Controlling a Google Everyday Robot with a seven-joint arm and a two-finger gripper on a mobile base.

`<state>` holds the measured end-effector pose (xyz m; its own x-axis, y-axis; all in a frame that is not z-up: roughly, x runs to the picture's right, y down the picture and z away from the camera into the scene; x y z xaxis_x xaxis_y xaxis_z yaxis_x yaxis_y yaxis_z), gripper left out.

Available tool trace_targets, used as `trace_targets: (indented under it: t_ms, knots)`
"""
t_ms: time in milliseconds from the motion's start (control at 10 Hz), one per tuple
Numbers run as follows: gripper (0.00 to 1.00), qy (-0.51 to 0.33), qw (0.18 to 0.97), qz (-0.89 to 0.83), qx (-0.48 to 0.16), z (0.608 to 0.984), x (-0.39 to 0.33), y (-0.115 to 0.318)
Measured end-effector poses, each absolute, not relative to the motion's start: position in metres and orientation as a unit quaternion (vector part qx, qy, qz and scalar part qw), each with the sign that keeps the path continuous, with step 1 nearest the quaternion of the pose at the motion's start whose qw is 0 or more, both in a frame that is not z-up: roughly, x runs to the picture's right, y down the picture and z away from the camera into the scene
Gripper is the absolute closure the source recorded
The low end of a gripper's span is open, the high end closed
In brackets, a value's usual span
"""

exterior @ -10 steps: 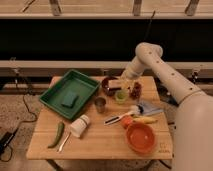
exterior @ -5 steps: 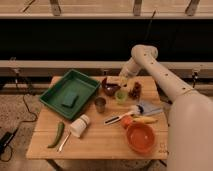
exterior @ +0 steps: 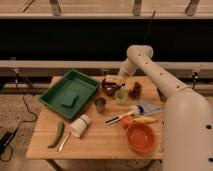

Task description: Place eraser in purple bowl

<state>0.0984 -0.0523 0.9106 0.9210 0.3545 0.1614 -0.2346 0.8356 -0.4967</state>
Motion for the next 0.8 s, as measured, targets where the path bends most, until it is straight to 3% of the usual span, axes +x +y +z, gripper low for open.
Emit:
trace_targets:
  t_ms: [300, 800]
  knots:
    - [0.23, -0.13, 0.951, 0.156, -0.234, 0.913, 0.095, -0.053]
    - [0.2, -0.157, 0.95, 0.151, -0.225, 0.911, 0.087, -0.052]
